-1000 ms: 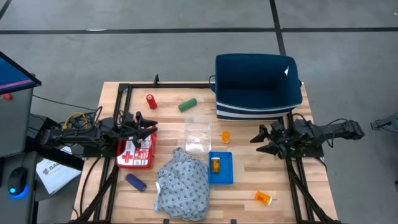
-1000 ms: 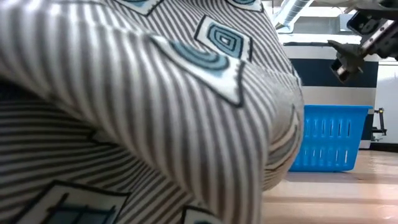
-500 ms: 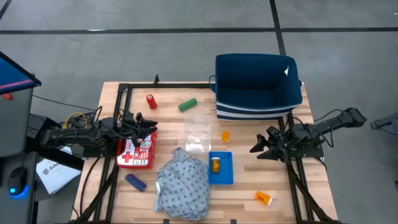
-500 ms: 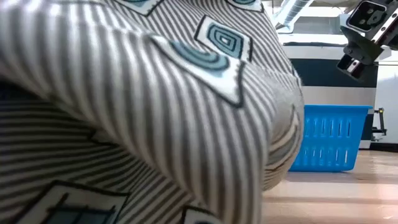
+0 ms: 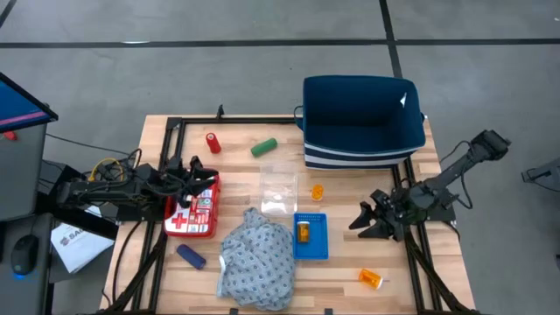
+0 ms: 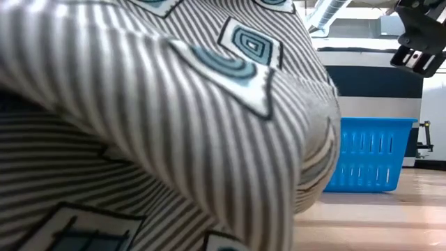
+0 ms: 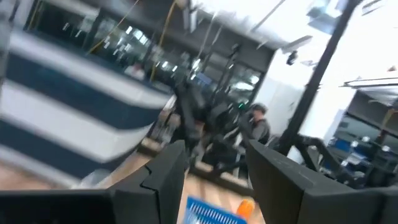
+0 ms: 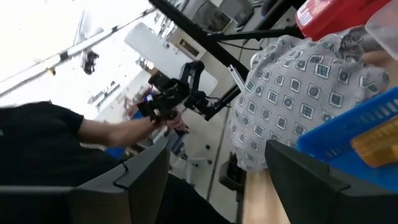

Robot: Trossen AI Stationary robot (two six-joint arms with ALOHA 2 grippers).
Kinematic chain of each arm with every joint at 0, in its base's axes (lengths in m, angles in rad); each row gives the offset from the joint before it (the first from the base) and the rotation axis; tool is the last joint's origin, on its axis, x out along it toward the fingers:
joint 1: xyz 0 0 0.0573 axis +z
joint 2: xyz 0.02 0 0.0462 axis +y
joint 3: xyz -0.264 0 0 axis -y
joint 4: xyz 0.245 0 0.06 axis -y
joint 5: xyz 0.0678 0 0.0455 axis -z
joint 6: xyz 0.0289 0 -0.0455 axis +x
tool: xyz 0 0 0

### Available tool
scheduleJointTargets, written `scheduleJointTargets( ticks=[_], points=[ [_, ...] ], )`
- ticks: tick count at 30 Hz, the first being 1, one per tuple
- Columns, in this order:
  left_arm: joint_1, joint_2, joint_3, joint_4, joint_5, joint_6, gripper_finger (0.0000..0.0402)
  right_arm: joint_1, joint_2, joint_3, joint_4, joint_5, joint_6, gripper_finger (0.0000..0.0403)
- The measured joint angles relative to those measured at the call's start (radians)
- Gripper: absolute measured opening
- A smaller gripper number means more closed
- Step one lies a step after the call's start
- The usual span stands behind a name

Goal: Pick & Place Medicine items
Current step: Put the blue patient into the blue laundry bin

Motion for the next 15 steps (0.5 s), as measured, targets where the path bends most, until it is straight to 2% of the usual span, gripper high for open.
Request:
scheduleJointTargets(
  ticks=[5, 8, 11, 15],
  points=[
    [0.0, 0.0, 0.0, 0.142, 0.005, 0.065, 0.0163, 0.064, 0.141, 0.0, 0.167, 0.091, 0.043, 0.026],
    [0.0, 0.0, 0.017, 0.129, 0.024, 0.063, 0.0163, 0.098, 0.23, 0.002, 0.269, 0.134, 0.051, 0.026],
    [-0.003, 0.023, 0.069, 0.042, 0.125, -0.001, 0.0163, 0.126, 0.309, 0.042, 0.306, 0.159, 0.052, 0.026],
    [-0.038, 0.114, 0.152, -0.039, 0.325, -0.158, 0.0163, 0.147, 0.402, 0.11, 0.304, 0.161, 0.052, 0.026]
  ],
)
